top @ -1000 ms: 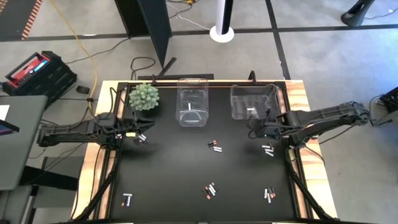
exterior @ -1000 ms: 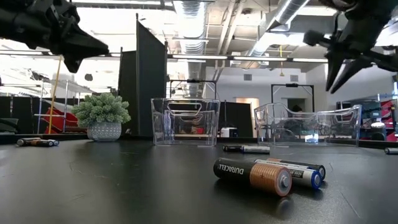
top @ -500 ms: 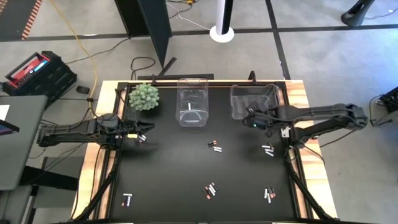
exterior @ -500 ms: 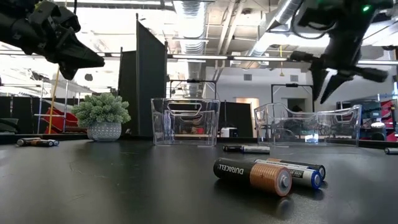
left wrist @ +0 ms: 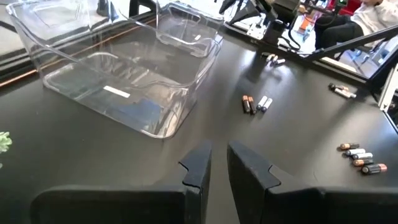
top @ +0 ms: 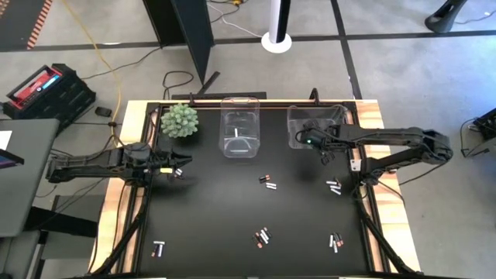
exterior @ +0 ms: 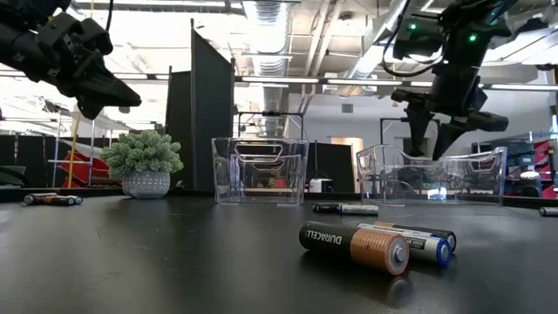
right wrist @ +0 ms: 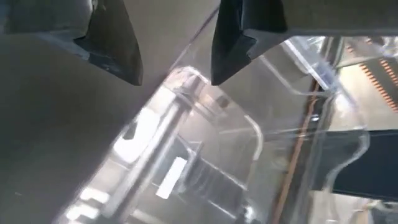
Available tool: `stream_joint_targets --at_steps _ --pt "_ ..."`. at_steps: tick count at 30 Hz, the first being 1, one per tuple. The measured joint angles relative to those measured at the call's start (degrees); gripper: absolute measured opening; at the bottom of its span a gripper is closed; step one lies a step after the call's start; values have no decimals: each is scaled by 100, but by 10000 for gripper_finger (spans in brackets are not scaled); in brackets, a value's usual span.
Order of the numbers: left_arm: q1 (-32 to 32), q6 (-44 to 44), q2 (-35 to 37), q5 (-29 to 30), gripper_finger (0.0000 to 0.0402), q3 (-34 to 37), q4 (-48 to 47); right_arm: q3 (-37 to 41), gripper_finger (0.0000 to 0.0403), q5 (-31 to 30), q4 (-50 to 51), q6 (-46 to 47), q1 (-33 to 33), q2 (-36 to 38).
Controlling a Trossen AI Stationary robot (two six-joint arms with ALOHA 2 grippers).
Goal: Sort batteries
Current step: Adjust the right transparent bin
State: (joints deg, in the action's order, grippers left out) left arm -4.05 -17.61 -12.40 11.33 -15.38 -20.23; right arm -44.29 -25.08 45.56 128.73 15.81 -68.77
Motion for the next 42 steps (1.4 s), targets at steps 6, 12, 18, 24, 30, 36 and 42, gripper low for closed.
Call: stream_joint_targets --at_steps 6,12,18,24,30,36,42 --pt "0 20 0 0 50 0 -36 0 195 156 286 26 271 8" --pt "0 -4 0 4 50 0 -259 0 157 496 897 22 530 4" --pt "0 -48 0 4 50 0 -326 90 110 604 1056 -38 573 8" --pt "-1 -51 0 57 50 -1 -328 118 50 699 919 -366 535 -153" --pt "0 -65 0 59 50 -2 -336 105 8 670 551 -629 391 -320" --pt "0 -65 0 57 50 -2 -336 -16 8 704 606 -1156 377 -320" --pt "-2 -65 0 17 50 -4 -343 -379 7 629 951 -1964 601 -322"
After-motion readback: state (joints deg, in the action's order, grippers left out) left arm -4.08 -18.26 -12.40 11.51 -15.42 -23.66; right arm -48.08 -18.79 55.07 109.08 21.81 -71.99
